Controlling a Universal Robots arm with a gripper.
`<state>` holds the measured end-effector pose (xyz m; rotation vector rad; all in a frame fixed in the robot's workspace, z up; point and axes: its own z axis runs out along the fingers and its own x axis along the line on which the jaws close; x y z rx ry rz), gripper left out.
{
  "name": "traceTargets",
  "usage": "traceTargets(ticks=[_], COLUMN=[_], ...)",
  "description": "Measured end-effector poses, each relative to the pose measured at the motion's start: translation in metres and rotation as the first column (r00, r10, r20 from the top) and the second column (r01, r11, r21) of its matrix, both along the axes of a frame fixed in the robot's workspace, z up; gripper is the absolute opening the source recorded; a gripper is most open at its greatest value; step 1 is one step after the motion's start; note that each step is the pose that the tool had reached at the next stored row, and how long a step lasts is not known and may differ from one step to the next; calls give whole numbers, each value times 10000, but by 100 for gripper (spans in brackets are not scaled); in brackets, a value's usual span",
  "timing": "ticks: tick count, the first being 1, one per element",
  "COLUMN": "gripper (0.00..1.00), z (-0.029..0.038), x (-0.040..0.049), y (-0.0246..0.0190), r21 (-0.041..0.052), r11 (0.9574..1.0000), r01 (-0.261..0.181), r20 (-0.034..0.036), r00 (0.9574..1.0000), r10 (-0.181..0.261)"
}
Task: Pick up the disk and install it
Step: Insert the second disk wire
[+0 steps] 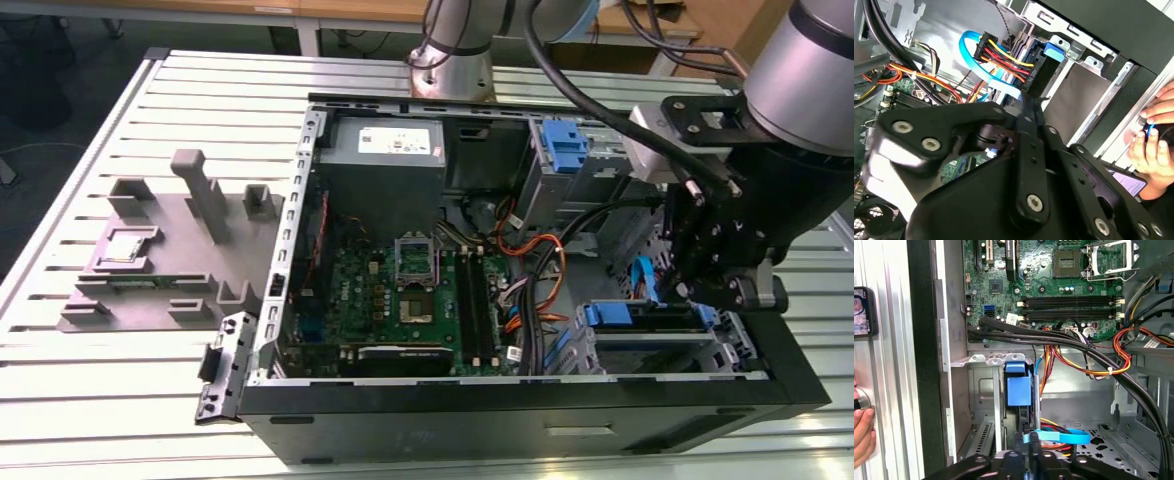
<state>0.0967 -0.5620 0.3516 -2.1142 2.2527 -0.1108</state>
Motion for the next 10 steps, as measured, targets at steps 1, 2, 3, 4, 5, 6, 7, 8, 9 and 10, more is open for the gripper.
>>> traceTargets(ticks=[1,2,3,4,5,6,7,8,9,10], gripper=[10,10,10,10,10,10,10,10,10,10], z=[1,1,1,1,1,1,1,1,1,1], x=[0,0,0,0,0,0,0,0,0,0], y=[0,0,0,0,0,0,0,0,0,0], r21=[-1,-2,-2,-2,-2,-2,-2,-2,-3,-2], r11=[10000,10000,10000,10000,10000,10000,10000,10000,10000,10000], r01=[-1,0,0,0,0,-1,0,-1,0,0], r20=[0,0,0,0,0,0,-1,-1,-2,-1], r00=[10000,10000,10000,10000,10000,10000,10000,10000,10000,10000], r10=[1,0,0,0,0,1,0,1,0,0])
